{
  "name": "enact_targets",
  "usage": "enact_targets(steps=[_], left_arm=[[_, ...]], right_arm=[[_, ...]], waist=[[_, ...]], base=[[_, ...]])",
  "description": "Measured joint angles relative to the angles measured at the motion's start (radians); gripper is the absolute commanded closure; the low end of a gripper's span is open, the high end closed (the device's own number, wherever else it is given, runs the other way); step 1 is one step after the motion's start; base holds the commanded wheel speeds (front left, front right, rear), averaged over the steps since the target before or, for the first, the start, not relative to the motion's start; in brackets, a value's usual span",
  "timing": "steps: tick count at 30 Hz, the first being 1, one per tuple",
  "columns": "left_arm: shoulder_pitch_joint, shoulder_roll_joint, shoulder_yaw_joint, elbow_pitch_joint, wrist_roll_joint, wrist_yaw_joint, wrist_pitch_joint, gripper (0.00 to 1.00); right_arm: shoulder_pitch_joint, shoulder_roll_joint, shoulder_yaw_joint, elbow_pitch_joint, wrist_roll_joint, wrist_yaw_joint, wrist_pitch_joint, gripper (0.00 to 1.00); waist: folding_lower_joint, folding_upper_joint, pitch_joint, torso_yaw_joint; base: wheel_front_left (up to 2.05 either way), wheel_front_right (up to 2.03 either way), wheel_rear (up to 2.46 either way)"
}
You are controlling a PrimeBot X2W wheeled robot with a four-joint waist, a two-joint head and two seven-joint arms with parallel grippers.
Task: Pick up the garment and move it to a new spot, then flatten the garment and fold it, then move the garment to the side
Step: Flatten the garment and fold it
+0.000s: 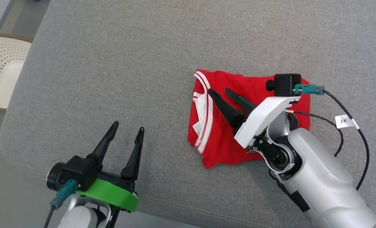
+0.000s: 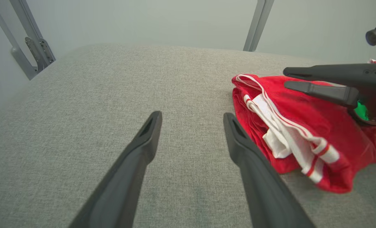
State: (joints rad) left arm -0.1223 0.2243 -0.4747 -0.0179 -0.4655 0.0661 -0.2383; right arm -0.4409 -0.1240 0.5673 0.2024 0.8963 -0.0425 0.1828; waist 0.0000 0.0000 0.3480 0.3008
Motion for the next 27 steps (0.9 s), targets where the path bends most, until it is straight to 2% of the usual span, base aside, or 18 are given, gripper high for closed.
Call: enact_targets(steps=[3, 6, 9, 11, 16, 18, 27], left_arm=[[0.000, 0.002, 0.018, 0.005, 0.000, 0.000, 0.000, 0.00], [0.000, 0.006, 0.021, 0.008, 0.000, 0.000, 0.000, 0.00], [0.000, 0.011, 0.028, 0.008, 0.000, 0.002, 0.000, 0.00], [0.002, 0.012, 0.036, 0.006, 0.000, 0.006, 0.000, 0.00], [0.020, 0.013, 0.050, -0.003, -0.001, 0.011, -0.001, 0.00], [0.022, 0.011, 0.044, -0.003, -0.001, 0.011, -0.001, 0.00], [0.022, 0.010, 0.030, -0.025, -0.001, 0.011, -0.001, 0.00]], right_arm=[[-0.016, 0.013, 0.001, -0.001, 0.000, 0.010, -0.021, 0.00], [-0.023, 0.013, -0.006, -0.034, 0.002, 0.034, -0.044, 0.00], [-0.023, 0.004, -0.042, -0.088, 0.002, 0.034, -0.077, 0.00], [-0.023, -0.022, -0.079, -0.121, 0.002, 0.032, -0.093, 0.00], [0.022, -0.167, -0.165, -0.123, -0.016, -0.018, -0.097, 0.00], [0.073, -0.200, -0.198, -0.101, -0.004, -0.022, -0.095, 0.00], [0.215, -0.205, -0.238, -0.082, 0.133, -0.011, -0.055, 0.00]], waist=[[0.0000, 0.0000, -0.006, -0.010], [0.0000, 0.0000, -0.019, -0.025], [0.0000, 0.0000, -0.031, -0.037], [0.0000, 0.0000, -0.039, -0.047], [0.0000, 0.0000, -0.049, -0.074], [0.0000, 0.0000, -0.051, -0.082], [0.0000, 0.0000, -0.032, -0.078]], base=[[0.00, 0.00, 0.00], [0.00, 0.00, 0.00], [0.00, 0.00, 0.00], [0.00, 0.00, 0.00], [0.00, 0.00, 0.00], [0.00, 0.00, 0.00], [0.00, 0.00, 0.00]])
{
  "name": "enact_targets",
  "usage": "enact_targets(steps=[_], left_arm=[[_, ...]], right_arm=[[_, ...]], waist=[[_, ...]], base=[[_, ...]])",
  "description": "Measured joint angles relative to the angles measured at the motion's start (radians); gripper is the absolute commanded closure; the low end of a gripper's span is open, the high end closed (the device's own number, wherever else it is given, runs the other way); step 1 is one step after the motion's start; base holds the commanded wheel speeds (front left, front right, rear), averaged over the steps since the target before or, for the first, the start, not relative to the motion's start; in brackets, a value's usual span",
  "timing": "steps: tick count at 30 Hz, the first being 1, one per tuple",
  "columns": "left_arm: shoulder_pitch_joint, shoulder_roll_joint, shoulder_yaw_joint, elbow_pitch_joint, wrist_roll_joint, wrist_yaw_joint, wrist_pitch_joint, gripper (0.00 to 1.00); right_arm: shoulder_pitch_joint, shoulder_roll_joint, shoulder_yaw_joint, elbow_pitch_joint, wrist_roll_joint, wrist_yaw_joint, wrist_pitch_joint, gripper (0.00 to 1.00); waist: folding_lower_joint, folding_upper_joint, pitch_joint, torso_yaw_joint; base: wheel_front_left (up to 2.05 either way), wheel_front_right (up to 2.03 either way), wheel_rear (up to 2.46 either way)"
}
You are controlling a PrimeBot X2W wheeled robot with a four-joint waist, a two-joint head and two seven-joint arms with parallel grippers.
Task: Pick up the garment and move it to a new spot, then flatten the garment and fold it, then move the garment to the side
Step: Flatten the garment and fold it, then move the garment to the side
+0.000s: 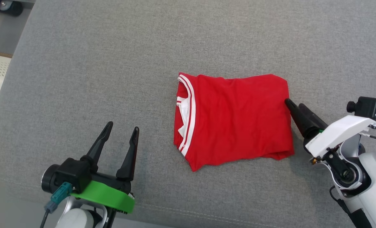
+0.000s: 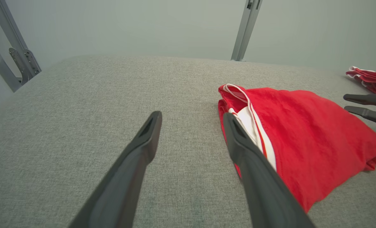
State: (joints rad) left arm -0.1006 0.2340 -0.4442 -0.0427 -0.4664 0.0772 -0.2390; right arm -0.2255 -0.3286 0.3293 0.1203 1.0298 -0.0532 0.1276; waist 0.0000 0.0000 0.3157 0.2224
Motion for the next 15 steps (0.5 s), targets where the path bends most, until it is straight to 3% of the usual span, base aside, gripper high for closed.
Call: enact_targets(steps=[10, 15], left_arm=[[0.000, 0.000, 0.002, -0.001, 0.000, 0.001, 0.000, 0.00], [-0.002, 0.000, -0.002, -0.004, 0.000, 0.001, 0.000, 0.00]], right_arm=[[0.054, -0.012, 0.002, 0.007, 0.098, 0.078, 0.060, 0.00], [0.049, -0.015, -0.003, 0.020, 0.123, 0.092, 0.084, 0.00]], waist=[[0.0000, 0.0000, 0.017, 0.015], [0.0000, 0.0000, 0.024, 0.021]], base=[[0.00, 0.00, 0.00], [0.00, 0.00, 0.00]])
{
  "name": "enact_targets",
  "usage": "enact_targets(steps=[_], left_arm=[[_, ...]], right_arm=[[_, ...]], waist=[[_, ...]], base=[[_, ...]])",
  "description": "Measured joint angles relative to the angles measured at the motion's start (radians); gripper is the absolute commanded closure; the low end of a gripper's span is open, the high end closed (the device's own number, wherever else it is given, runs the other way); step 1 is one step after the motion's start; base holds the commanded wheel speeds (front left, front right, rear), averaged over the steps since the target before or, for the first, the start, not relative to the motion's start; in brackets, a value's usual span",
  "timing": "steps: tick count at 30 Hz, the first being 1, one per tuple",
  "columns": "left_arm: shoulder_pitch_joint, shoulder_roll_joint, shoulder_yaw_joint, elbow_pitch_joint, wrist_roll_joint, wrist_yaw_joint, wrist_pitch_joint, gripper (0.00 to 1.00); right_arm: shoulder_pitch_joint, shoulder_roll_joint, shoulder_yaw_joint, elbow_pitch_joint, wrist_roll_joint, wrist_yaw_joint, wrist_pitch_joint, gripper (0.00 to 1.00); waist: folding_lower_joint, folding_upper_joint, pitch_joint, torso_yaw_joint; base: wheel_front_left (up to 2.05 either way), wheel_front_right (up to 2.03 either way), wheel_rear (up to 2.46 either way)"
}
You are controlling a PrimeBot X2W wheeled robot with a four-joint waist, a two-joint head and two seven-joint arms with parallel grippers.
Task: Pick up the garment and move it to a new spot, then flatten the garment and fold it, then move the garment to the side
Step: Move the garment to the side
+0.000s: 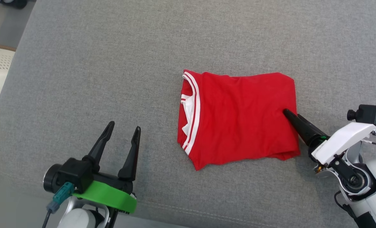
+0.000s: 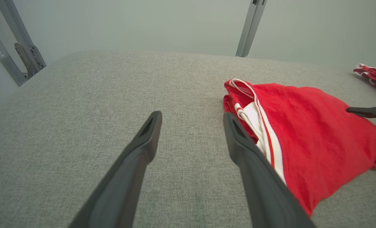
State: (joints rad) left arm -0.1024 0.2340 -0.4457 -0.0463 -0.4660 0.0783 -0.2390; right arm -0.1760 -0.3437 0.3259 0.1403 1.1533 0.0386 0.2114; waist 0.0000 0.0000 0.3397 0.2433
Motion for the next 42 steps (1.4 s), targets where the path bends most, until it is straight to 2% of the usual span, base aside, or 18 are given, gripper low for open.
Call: enact_targets(steps=[3, 5, 11, 15, 20, 27, 35, 38, 42], left_arm=[[-0.002, -0.005, -0.012, -0.001, 0.000, 0.000, 0.000, 0.00], [-0.008, -0.010, -0.016, 0.001, 0.000, -0.003, 0.001, 0.00], [-0.022, -0.027, -0.024, 0.020, 0.000, -0.009, 0.000, 0.00], [-0.022, -0.027, -0.017, 0.035, 0.000, -0.009, 0.000, 0.00], [-0.021, -0.029, -0.015, 0.037, 0.000, -0.009, 0.000, 0.00], [-0.020, -0.027, -0.009, 0.031, -0.001, -0.009, -0.001, 0.00], [-0.020, -0.023, -0.007, 0.002, -0.001, -0.009, -0.001, 0.00], [-0.020, -0.021, -0.004, -0.004, -0.001, -0.008, -0.001, 0.00], [-0.021, -0.019, -0.003, -0.021, 0.000, -0.008, -0.001, 0.00]], right_arm=[[-0.013, 0.000, -0.006, 0.017, 0.012, 0.004, 0.015, 0.00], [-0.037, 0.001, -0.008, 0.033, 0.020, 0.005, 0.026, 1.00], [-0.114, -0.001, 0.026, 0.042, 0.038, 0.034, 0.104, 1.00], [-0.150, -0.007, 0.022, 0.014, 0.092, 0.040, 0.162, 1.00], [-0.203, -0.084, 0.002, -0.011, 0.118, 0.037, 0.245, 1.00], [-0.240, -0.229, 0.006, 0.001, 0.078, -0.033, 0.375, 1.00], [-0.332, -0.416, -0.068, 0.002, -0.012, -0.119, 0.428, 1.00], [-0.369, -0.473, -0.098, 0.001, -0.046, -0.127, 0.434, 1.00], [-0.399, -0.509, -0.122, 0.001, -0.059, -0.130, 0.444, 1.00]], waist=[[0.0000, 0.0000, 0.005, 0.009], [0.0000, 0.0000, 0.008, 0.017], [0.0000, 0.0000, -0.001, 0.037], [0.0000, 0.0000, -0.018, 0.041], [0.0000, 0.0000, -0.038, 0.041], [0.0000, 0.0000, -0.036, 0.033], [0.0000, 0.0000, 0.000, 0.019], [0.0000, 0.0000, 0.021, 0.011], [0.0000, 0.0000, 0.049, -0.004]], base=[[0.00, 0.00, 0.00], [0.00, 0.00, 0.00], [0.00, 0.00, 0.00], [0.00, 0.00, 0.00], [0.00, 0.00, 0.00], [0.00, 0.00, 0.00], [0.00, 0.00, 0.00], [0.00, 0.00, 0.00], [0.00, 0.00, 0.00]])
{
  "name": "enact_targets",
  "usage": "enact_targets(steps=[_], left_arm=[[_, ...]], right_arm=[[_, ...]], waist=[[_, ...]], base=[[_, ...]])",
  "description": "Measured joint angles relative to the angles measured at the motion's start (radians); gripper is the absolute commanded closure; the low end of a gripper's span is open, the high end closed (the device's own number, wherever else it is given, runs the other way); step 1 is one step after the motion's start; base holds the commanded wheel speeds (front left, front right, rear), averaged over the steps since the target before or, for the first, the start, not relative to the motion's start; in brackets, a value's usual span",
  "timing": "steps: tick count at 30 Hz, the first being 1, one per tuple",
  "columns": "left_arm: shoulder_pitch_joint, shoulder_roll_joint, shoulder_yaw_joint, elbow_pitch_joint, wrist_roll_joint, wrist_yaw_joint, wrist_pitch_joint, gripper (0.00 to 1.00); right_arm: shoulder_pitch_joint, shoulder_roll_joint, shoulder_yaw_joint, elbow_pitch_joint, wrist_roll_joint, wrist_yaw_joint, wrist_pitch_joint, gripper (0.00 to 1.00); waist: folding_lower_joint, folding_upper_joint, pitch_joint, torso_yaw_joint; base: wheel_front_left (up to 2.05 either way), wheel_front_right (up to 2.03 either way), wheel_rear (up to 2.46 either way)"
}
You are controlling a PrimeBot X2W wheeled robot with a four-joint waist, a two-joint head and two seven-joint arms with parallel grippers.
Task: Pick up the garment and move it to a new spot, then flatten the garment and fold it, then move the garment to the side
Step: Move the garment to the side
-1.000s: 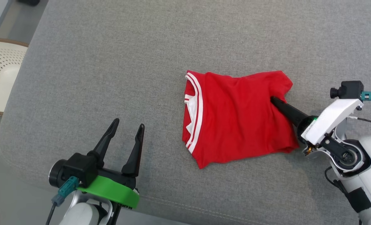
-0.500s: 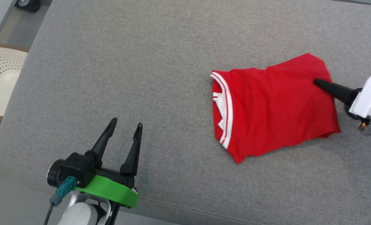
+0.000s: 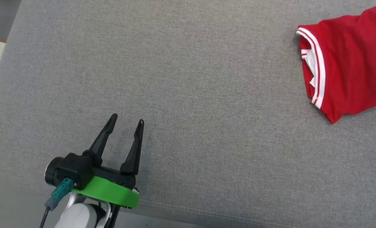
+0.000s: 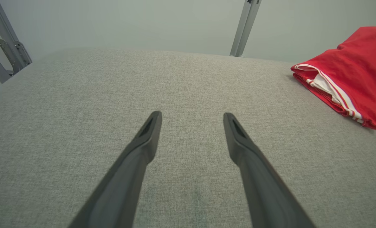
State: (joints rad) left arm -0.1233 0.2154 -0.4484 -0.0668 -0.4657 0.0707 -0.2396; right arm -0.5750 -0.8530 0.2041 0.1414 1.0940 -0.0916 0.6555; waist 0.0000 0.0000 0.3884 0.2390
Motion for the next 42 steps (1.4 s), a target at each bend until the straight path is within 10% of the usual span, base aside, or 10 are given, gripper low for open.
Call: enact_targets(steps=[42], left_arm=[[-0.074, 0.098, 0.026, -0.103, 0.096, 0.018, 0.099, 0.00]], right_arm=[[-0.178, -0.023, -0.187, 0.237, -0.056, -0.026, -0.186, 1.00]], waist=[[0.0000, 0.0000, 0.212, -0.179]], base=[[0.00, 0.00, 0.00]])
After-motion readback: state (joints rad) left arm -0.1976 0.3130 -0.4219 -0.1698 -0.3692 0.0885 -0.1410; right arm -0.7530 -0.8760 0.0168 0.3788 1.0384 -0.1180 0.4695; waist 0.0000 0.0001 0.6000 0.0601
